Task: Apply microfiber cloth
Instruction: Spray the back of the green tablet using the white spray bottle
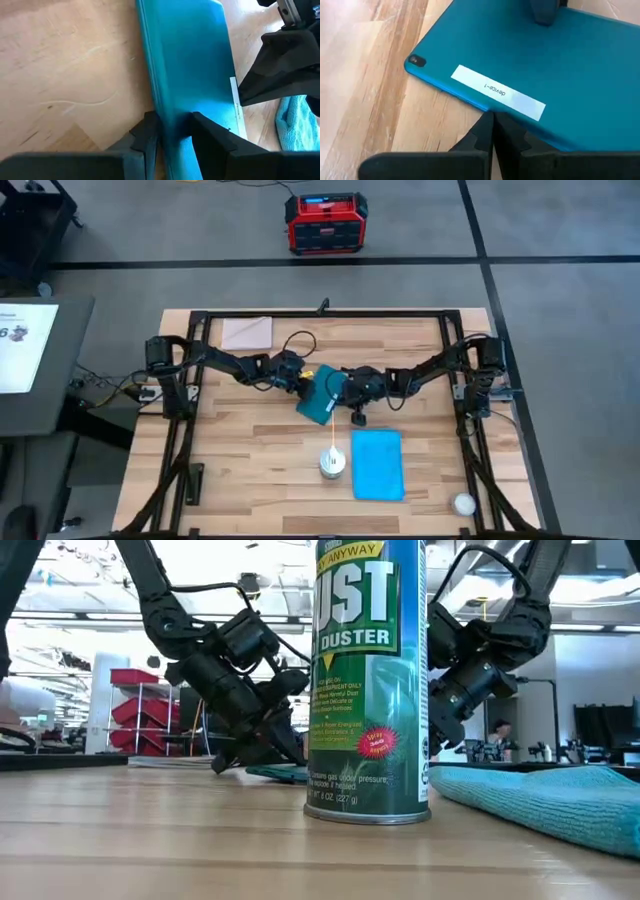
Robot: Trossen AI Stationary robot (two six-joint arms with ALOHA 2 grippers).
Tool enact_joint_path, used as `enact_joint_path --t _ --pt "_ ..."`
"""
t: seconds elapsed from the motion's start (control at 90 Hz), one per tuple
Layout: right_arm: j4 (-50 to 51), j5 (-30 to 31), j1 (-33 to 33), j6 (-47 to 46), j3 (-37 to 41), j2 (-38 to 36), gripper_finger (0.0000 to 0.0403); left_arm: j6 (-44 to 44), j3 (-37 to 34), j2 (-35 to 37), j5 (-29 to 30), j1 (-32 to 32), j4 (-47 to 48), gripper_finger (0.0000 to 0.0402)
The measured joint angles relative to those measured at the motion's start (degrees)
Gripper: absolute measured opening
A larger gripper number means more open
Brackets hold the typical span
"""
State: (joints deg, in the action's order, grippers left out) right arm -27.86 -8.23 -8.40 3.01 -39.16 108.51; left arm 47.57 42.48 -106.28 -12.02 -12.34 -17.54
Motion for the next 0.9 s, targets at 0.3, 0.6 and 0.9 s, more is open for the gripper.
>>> enact_joint_path --t 0.3,0.6,0.9 --pt "0.47 -0.94 0.01 0.06 -0.09 0.00 0.0000 -3.27 -0.13 2.17 -3.30 -0.02 0.98 0.0087" --pt "0.64 -1.07 0.04 0.06 -0.09 0.00 0.0000 -3.56 -0.13 3.08 -6.39 -0.04 2.16 0.0087" --pt "0.86 -1.39 0.07 0.08 -0.09 0.00 0.0000 -2.89 -0.13 3.17 -12.31 -0.09 2.43 0.0087"
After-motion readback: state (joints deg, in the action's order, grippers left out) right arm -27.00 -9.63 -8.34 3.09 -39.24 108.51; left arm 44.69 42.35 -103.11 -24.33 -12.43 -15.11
